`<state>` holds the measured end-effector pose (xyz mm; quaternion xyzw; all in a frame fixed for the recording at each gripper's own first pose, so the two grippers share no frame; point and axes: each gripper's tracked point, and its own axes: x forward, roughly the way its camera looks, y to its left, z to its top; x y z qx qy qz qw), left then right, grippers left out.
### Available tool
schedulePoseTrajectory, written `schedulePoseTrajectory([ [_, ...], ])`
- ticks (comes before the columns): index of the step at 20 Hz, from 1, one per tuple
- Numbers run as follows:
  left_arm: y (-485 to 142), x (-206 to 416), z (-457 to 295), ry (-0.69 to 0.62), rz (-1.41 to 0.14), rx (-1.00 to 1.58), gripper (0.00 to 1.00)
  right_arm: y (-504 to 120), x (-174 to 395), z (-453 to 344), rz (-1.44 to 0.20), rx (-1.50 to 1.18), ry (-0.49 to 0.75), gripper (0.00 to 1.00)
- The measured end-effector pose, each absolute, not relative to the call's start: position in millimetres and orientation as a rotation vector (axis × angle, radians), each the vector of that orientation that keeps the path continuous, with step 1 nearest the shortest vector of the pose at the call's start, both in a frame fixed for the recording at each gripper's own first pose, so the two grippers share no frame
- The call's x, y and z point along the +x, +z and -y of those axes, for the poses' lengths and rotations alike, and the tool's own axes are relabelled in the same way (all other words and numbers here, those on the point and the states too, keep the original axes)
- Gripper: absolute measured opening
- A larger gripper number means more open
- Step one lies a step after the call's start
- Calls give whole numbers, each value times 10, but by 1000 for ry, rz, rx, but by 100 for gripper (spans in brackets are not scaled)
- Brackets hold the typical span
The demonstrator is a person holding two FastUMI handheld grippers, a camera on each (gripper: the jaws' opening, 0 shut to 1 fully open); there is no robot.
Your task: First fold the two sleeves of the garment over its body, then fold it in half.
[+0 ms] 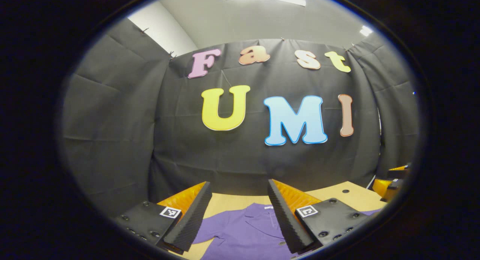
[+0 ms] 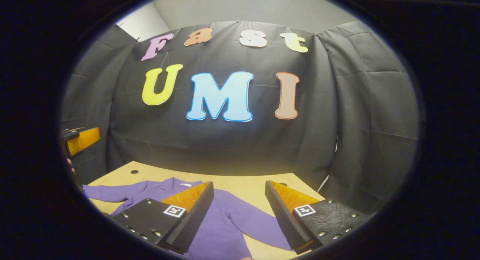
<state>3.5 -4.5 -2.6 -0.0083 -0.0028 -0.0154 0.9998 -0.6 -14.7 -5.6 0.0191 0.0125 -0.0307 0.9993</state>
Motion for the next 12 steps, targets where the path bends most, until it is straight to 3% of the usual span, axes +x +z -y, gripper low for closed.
schedulePoseTrajectory([
  [3,-32,35,18,-27,2,-19,99,-161,-11,208,-52,47,-84,90],
  [12,-195,63,-54,-14,-37,-31,93,-946,-73,804,-266,132,-269,89],
])
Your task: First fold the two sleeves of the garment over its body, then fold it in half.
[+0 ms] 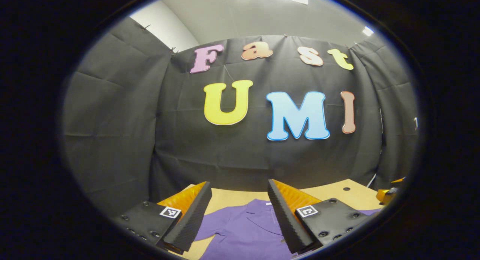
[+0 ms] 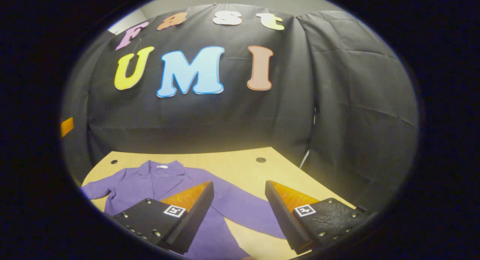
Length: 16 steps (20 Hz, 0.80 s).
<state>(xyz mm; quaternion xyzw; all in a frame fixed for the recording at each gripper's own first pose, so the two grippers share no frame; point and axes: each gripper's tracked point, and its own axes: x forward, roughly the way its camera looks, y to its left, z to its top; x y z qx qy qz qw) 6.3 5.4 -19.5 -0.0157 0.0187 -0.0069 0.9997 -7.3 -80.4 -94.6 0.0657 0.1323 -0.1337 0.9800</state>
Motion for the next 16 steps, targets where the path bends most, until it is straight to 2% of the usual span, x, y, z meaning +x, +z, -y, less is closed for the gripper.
schedulePoseTrajectory([
  [9,-392,69,-264,41,-78,-23,93,-1978,-259,1450,-502,272,-456,90],
  [16,-508,67,-142,35,-105,-7,94,-2624,-460,1724,-650,369,-576,90],
])
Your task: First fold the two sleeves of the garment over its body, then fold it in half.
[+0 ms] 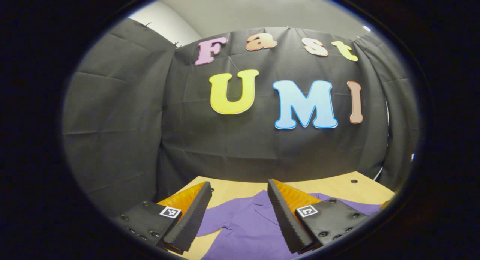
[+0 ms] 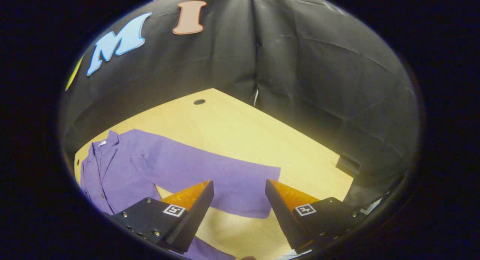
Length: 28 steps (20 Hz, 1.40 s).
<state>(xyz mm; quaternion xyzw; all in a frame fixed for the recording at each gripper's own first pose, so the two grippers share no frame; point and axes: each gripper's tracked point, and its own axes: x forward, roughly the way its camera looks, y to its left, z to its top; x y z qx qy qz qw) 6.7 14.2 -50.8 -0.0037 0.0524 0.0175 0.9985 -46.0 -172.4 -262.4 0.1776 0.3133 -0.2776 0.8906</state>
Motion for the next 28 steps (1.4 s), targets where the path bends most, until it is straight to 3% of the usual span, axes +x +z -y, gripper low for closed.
schedulePoseTrajectory([
  [8,-584,63,30,16,-128,14,93,-3048,-484,1849,-717,482,-631,92],
  [12,-600,42,56,19,-134,26,94,-3128,-414,1782,-732,484,-608,93],
  [16,-601,13,31,27,-135,23,94,-3208,-323,1713,-758,419,-561,99],
  [18,-598,12,16,30,-136,19,94,-3168,-305,1708,-752,417,-542,97],
  [20,-613,-3,3,33,-139,14,94,-3170,-295,1691,-754,408,-525,81],
  [21,-607,-20,-6,34,-140,12,94,-3184,-282,1692,-748,412,-505,80],
  [23,-606,-25,-14,33,-140,11,94,-3176,-248,1693,-744,437,-505,44],
  [25,-618,-31,-16,34,-142,10,94,-3145,-265,1763,-731,454,-524,44],
  [27,-616,-58,-13,33,-142,13,94,-3166,-227,1740,-725,508,-521,11],
  [28,-619,-57,-28,34,-141,13,94,-3149,-223,1740,-719,523,-516,11],
])
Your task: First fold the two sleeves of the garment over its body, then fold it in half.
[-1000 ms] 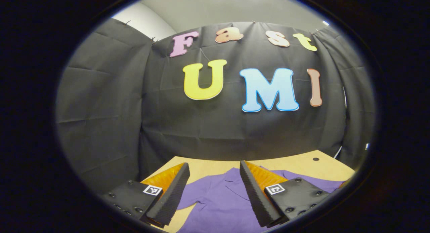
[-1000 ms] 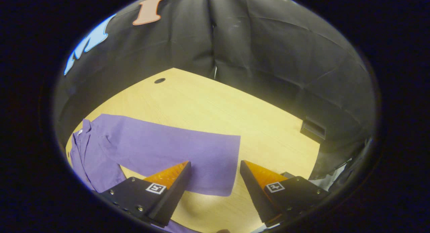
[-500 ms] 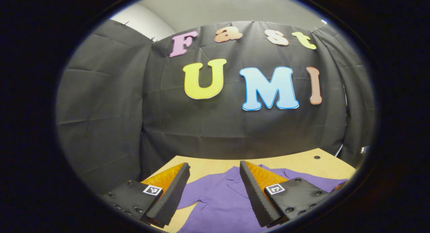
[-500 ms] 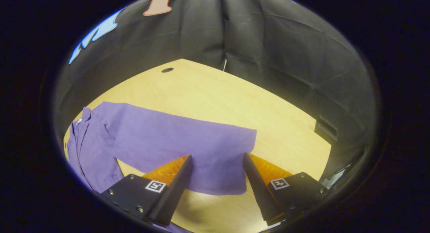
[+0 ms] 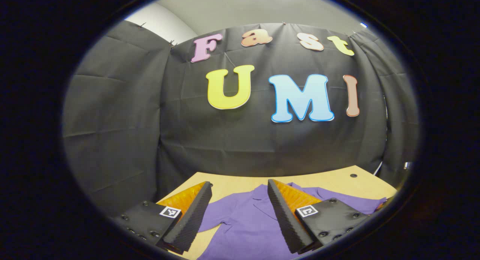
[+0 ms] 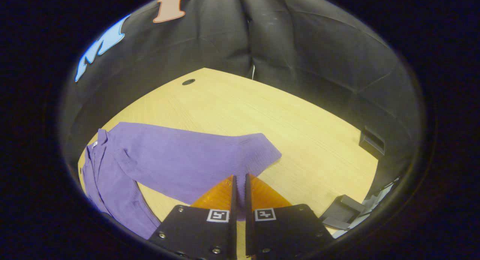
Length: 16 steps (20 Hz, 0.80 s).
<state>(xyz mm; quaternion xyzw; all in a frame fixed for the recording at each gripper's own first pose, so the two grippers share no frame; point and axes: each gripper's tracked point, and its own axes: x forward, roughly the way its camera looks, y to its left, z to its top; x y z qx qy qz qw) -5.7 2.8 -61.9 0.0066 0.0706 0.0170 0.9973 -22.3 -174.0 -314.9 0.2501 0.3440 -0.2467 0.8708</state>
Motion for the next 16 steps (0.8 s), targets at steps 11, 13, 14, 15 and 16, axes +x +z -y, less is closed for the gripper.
schedulePoseTrajectory([
  [11,-694,-12,-71,16,-149,-15,94,-2316,-41,1324,-521,522,-301,9],
  [13,-700,0,-114,13,-146,-23,94,-2041,53,1146,-481,512,-251,10],
  [14,-708,-2,-148,13,-144,-25,94,-1892,120,1042,-461,506,-227,9],
  [15,-708,-1,-199,17,-140,-24,94,-1768,191,915,-443,505,-197,10],
  [16,-718,1,-263,20,-137,-25,94,-1627,256,782,-427,501,-168,9],
])
